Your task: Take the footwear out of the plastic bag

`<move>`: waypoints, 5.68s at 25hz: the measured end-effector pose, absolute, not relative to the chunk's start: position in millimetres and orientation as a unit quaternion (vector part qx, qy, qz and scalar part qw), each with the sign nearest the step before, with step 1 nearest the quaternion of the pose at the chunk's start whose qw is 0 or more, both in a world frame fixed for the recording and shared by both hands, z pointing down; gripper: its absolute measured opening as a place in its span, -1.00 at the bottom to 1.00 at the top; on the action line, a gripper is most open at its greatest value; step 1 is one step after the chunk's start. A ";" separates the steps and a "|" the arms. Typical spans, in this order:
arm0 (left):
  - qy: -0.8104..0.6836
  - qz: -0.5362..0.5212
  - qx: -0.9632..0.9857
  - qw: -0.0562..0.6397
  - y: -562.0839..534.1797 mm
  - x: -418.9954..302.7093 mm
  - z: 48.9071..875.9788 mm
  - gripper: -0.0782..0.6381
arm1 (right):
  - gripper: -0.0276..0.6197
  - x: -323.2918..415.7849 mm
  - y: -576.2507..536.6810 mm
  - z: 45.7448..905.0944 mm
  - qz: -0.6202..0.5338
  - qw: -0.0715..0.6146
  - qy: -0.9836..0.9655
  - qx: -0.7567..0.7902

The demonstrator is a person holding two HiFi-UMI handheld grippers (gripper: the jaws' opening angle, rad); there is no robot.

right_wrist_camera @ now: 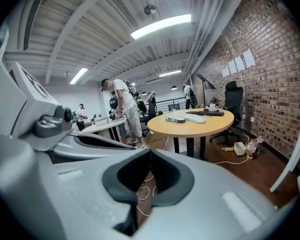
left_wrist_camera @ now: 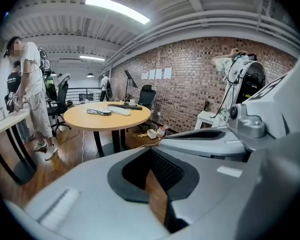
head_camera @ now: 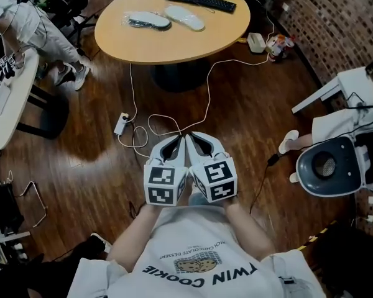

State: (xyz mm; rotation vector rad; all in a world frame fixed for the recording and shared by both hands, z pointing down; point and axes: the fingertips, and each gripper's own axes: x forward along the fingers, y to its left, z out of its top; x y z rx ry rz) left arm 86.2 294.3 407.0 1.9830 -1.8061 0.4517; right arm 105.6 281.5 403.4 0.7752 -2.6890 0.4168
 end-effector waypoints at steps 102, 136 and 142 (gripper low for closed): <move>-0.438 0.492 0.742 0.126 -427.2 -296.7 585.3 -0.77 | -0.45 -42.1 -320.2 576.2 0.580 0.167 -0.758 0.249; -0.469 0.500 0.718 0.119 -426.5 -299.0 581.8 -0.77 | -0.72 77.9 -234.9 554.0 0.634 -0.057 -0.726 0.258; -0.477 0.500 0.712 0.124 -428.7 -297.6 580.5 -0.77 | -0.72 107.1 -217.2 556.7 0.643 -0.063 -0.715 0.268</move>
